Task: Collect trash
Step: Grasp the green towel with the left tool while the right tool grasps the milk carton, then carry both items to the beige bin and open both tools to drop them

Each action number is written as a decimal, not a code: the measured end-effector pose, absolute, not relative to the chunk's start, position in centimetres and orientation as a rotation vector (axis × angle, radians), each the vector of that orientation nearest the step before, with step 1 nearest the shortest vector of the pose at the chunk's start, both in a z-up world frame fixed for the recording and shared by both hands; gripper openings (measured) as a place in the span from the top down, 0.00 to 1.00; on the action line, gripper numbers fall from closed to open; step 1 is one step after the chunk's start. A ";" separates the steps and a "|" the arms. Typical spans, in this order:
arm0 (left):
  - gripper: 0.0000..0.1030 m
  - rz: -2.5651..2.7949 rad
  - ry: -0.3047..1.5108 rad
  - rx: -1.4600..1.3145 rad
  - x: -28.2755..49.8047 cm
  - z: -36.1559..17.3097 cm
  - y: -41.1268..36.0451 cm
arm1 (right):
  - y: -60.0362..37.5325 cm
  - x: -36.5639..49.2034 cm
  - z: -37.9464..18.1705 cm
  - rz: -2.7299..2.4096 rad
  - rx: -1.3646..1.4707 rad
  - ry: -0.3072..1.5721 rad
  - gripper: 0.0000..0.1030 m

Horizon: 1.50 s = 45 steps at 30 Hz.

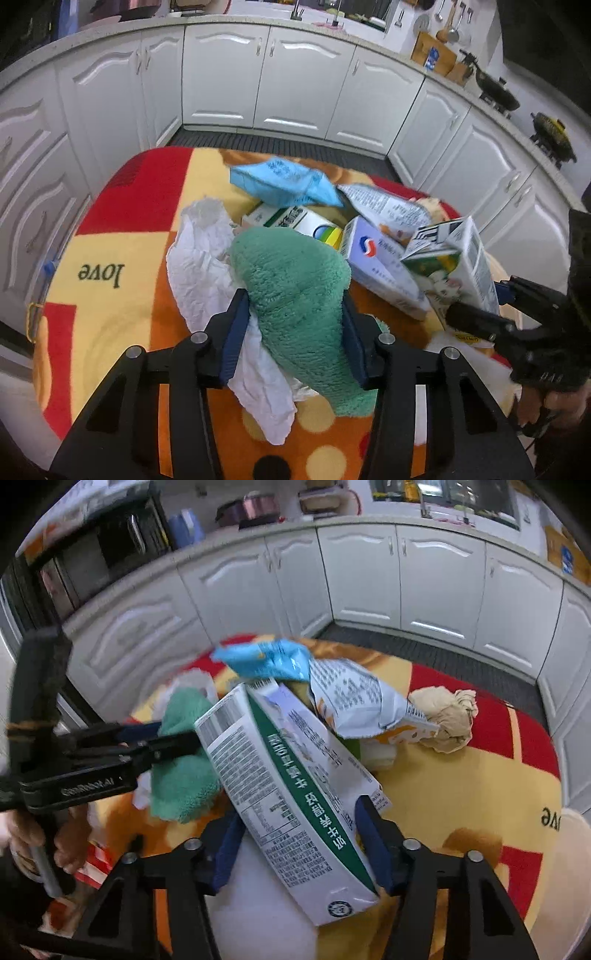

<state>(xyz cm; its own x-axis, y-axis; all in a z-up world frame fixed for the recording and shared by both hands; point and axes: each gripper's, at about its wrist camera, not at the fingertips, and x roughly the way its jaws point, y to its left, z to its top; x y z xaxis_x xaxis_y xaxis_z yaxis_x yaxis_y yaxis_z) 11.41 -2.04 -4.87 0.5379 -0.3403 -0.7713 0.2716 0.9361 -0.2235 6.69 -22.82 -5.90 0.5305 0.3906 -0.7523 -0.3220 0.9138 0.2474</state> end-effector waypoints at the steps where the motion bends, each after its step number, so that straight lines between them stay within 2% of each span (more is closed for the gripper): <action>1: 0.56 -0.370 0.929 -0.087 11.2 -4.4 -1.9 | -23.2 6.3 -5.3 0.429 0.099 0.904 0.48; 11: 0.55 -0.420 0.949 -0.153 10.0 -2.0 -1.5 | -24.0 3.1 -2.6 0.437 0.184 0.843 0.54; 16: 0.49 -0.419 0.971 -0.140 9.7 -3.0 -1.9 | -23.8 2.1 -2.3 0.417 0.173 0.843 0.54; 20: 0.49 -0.415 1.003 -0.155 10.3 -4.4 -2.0 | -23.8 1.7 -2.5 0.409 0.174 0.840 0.56; 23: 0.48 -0.406 1.013 -0.179 10.8 -4.9 -2.0 | -23.8 1.7 -2.7 0.409 0.172 0.841 0.61; 32: 0.46 -0.357 1.051 -0.108 10.8 -6.6 -3.2 | -23.8 2.2 -4.0 0.377 0.138 0.877 0.61; 33: 0.46 -0.351 1.057 -0.101 10.7 -7.0 -3.2 | -23.8 2.3 -4.1 0.368 0.128 0.884 0.61; 34: 0.46 -0.351 1.060 -0.103 10.6 -7.2 -3.3 | -23.9 2.5 -4.4 0.363 0.123 0.895 0.54; 35: 0.43 -0.354 1.064 -0.109 10.6 -7.5 -3.3 | -24.0 2.6 -4.6 0.361 0.122 0.903 0.43; 37: 0.43 -0.363 1.081 -0.123 10.6 -8.0 -3.4 | -24.1 2.9 -5.0 0.364 0.121 0.920 0.35; 40: 0.43 -0.358 1.102 -0.108 10.9 -8.8 -4.1 | -24.1 3.6 -5.9 0.355 0.100 0.956 0.35; 41: 0.43 -0.352 1.104 -0.095 11.0 -9.0 -4.4 | -24.1 3.7 -6.2 0.355 0.108 0.961 0.38; 42: 0.49 -0.350 1.105 -0.088 10.9 -9.1 -4.6 | -24.3 3.9 -6.6 0.356 0.128 0.966 0.42; 43: 0.55 -0.357 1.102 -0.087 10.8 -9.0 -4.6 | -24.5 3.9 -6.8 0.362 0.148 0.968 0.56; 45: 0.61 -0.355 1.082 -0.076 10.4 -8.3 -4.6 | -24.6 3.6 -6.9 0.364 0.169 0.960 0.58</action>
